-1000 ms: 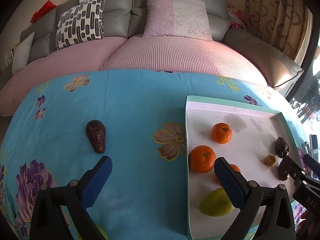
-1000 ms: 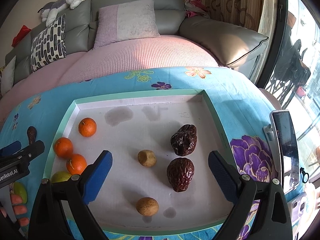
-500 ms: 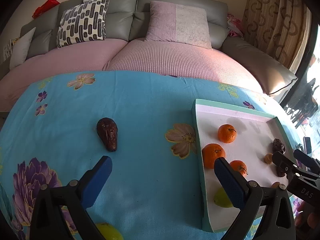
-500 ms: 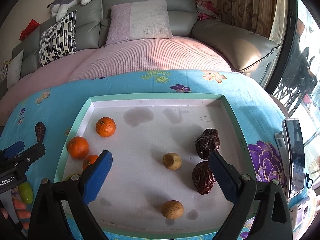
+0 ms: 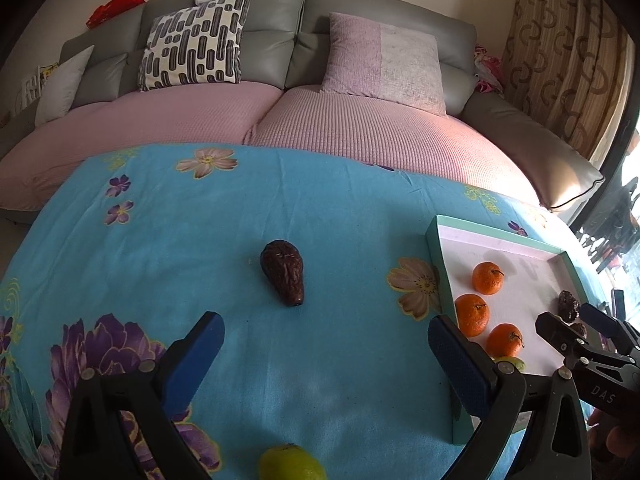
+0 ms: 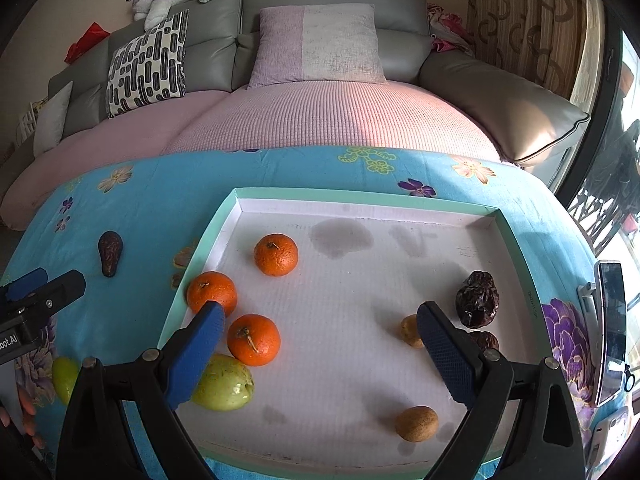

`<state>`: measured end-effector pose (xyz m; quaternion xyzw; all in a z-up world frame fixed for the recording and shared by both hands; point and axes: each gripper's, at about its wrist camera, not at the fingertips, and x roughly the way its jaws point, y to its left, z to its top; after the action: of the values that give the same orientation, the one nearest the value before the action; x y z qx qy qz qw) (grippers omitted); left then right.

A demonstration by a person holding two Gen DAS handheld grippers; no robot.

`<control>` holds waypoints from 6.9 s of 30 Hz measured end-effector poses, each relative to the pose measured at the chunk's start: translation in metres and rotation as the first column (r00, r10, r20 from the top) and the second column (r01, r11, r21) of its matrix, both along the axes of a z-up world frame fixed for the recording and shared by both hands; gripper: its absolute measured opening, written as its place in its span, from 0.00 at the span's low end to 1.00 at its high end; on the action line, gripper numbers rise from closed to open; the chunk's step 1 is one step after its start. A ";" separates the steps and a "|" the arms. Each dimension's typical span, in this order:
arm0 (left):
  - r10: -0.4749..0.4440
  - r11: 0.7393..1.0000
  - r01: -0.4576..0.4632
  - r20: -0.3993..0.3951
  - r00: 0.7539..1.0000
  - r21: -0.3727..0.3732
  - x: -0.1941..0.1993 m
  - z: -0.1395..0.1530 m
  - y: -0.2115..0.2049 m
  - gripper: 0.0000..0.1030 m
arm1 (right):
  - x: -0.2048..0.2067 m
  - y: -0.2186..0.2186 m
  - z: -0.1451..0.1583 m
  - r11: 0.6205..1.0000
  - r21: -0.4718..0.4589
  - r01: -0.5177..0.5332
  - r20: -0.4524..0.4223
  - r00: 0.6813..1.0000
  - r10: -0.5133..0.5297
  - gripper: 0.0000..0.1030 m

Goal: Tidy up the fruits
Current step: 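Grasp a green mango with the right tool while the left tool reaches toward a dark date, then grasp the dark date on the sheet with the left tool while the right lifts the mango, then carry the green mango over the tray with the right tool while the left carries the date there, then lower the mango into the tray and open the right tool while the left releases the date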

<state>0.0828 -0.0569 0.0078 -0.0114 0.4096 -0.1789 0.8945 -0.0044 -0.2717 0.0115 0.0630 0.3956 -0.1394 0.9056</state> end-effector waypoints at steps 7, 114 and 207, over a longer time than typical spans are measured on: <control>0.119 0.993 -0.119 0.013 0.993 0.020 0.002 0.004 0.045 1.00 | 0.007 0.029 0.000 0.998 0.013 -0.064 0.018 0.998 0.064 0.94; 0.071 0.996 -0.060 -0.187 0.980 0.062 0.096 -0.042 -0.020 0.60 | -0.036 -0.047 0.009 0.975 0.177 0.137 0.069 0.986 -0.151 0.40; 0.016 0.997 -0.010 -0.072 0.997 0.077 -0.024 -0.021 0.006 1.00 | -0.034 -0.014 -0.004 0.993 0.079 0.086 0.004 0.996 -0.087 0.93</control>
<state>0.0590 -0.0512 -0.0129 0.0136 0.4481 -0.1567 0.8801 -0.0381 -0.2857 0.0075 0.1163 0.3945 -0.1625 0.8969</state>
